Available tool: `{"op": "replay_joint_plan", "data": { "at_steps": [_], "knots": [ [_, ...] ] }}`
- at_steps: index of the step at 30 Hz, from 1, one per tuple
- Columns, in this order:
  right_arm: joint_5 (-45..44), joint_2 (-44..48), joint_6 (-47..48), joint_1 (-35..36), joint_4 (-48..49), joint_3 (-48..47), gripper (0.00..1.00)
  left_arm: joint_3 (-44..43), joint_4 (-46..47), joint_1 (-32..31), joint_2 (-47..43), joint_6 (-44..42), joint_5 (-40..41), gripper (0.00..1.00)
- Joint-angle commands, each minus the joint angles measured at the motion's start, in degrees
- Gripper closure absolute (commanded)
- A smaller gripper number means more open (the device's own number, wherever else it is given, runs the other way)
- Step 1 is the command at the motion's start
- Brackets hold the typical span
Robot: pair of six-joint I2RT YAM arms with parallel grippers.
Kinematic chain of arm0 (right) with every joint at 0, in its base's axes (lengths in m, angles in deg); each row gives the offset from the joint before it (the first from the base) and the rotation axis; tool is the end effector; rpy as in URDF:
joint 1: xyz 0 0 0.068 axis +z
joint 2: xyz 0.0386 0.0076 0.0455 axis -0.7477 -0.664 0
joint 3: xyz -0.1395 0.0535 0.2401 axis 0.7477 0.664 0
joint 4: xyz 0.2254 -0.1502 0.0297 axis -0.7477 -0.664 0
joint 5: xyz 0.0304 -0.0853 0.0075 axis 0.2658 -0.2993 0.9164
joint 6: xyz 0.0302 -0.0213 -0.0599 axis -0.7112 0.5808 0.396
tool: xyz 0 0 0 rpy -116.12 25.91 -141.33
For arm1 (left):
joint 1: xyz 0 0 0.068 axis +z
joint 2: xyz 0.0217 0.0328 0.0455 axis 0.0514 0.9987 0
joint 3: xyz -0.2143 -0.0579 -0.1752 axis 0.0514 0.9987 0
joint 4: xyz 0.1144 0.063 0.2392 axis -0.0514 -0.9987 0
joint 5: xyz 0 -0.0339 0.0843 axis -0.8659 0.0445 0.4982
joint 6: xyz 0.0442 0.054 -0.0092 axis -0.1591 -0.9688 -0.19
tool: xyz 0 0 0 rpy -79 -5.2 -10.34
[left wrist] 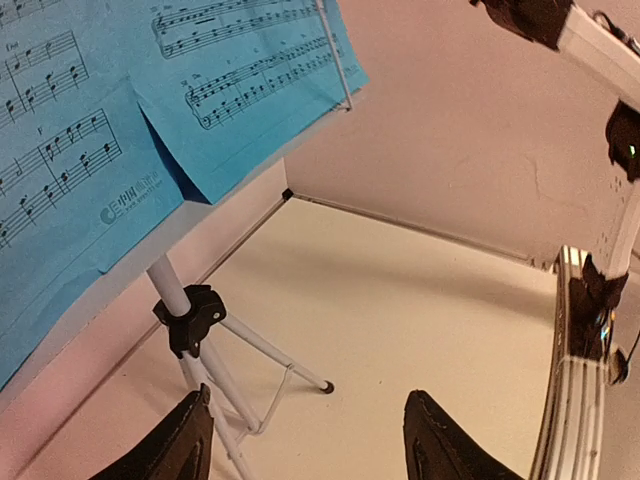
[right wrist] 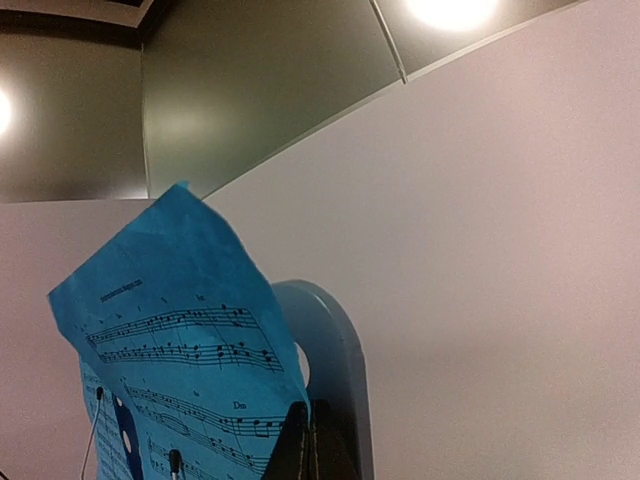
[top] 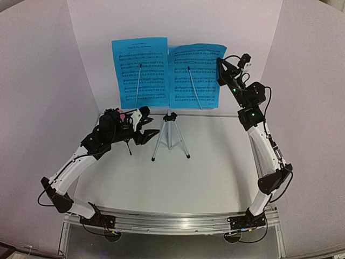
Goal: Set up the instrument practice props
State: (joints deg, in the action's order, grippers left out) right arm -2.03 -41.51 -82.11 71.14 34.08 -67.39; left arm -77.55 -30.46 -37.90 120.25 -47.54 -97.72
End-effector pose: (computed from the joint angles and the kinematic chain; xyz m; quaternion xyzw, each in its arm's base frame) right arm 0.3739 0.1637 0.6000 -0.0726 0.4473 0.3256 0.8298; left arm 0.2466 -0.2398 0.4557 0.4401 0.6420 -0.2878 0.5580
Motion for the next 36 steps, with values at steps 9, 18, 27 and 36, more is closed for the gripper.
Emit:
{"op": "replay_joint_plan", "data": {
  "at_steps": [9,18,27,36],
  "knots": [
    [-1.4,3.9,-1.1,-0.3,5.8,3.1,1.0,-1.4,15.9,-0.4,4.2,12.0,-0.3,0.34],
    [-1.2,3.0,-1.2,-0.3,6.1,2.8,1.0,-2.9,14.1,-0.4,4.4,7.9,0.3,0.34],
    [-1.0,2.6,-1.9,-0.2,7.0,3.7,1.0,-3.6,14.0,-0.4,4.6,6.8,1.3,0.33],
    [-0.7,2.5,-3.3,-0.3,8.7,5.2,1.0,-4.3,14.0,-0.4,5.1,6.7,1.1,0.33]
  ]
}}
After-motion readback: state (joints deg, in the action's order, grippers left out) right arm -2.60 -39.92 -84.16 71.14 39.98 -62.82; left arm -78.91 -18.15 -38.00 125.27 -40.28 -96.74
